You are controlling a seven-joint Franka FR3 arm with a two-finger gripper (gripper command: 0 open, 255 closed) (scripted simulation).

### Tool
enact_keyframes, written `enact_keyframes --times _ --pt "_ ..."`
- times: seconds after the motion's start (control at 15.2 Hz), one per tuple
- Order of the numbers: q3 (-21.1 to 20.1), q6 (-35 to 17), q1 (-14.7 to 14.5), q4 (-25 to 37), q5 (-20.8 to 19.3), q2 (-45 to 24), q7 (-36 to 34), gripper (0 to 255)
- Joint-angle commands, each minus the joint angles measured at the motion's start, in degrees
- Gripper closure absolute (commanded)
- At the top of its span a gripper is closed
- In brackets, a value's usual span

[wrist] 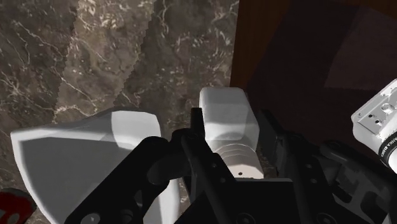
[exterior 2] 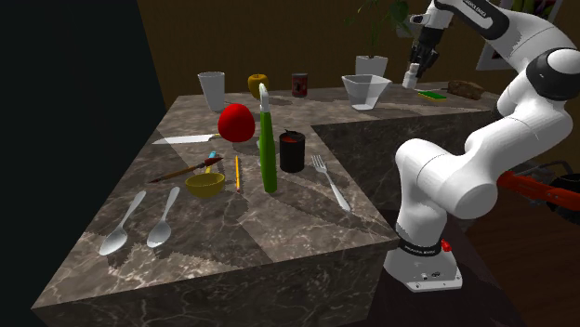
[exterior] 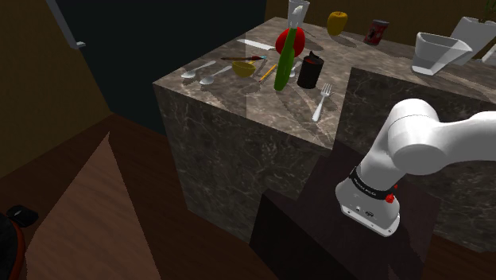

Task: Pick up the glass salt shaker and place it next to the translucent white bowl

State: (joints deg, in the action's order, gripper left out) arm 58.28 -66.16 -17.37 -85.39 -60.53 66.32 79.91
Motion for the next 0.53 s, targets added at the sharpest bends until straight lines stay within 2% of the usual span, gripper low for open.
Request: enact_keyframes --times 0.0,0.46 --pt "0.1 -0.9 0.9 -2.3 -0.3 1.2 -0.6 255" --pt "1.3 -3.9 3.3 -8.6 -1.9 4.9 -2.0 255"
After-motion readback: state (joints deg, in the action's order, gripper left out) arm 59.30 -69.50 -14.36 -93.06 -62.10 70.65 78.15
